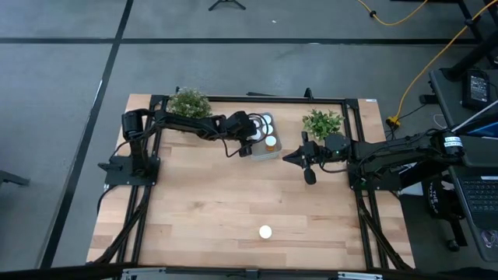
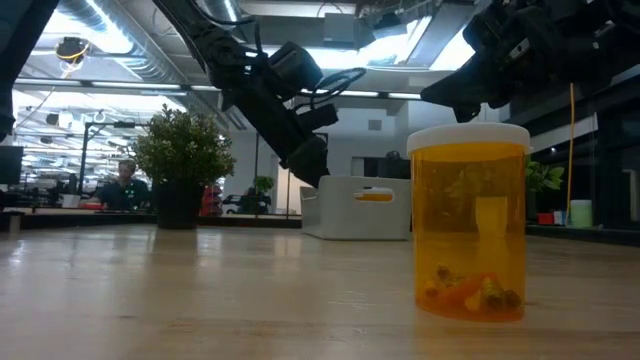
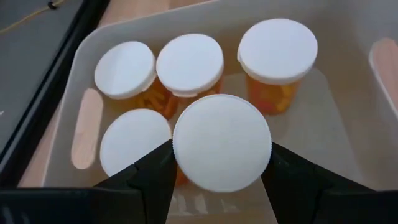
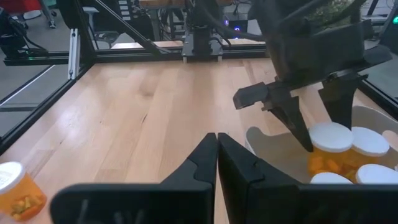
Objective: Pick and place pill bottles into a basket
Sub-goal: Put the orange pill bottle into the gray bin
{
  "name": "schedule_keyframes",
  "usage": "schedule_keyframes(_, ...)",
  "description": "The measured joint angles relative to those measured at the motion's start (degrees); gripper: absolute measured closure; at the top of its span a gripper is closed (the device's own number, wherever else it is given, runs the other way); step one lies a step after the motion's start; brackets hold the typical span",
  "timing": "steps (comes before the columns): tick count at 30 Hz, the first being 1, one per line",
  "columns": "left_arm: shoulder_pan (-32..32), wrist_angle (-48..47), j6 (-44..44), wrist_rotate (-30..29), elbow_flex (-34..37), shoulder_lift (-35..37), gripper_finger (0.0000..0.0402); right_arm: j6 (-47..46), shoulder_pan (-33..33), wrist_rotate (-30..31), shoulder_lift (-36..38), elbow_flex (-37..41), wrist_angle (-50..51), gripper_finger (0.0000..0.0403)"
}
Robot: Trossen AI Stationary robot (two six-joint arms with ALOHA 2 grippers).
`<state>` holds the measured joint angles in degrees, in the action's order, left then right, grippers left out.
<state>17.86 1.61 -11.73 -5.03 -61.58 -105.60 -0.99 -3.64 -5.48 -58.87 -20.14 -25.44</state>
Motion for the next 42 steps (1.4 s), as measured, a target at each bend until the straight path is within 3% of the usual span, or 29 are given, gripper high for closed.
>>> schedule_keyframes(42,1.4,0.3,-1.5,0.6,0.2,0.0,0.0191,0.0,0.0,0.0,0.0,0.1,0.0,0.0385)
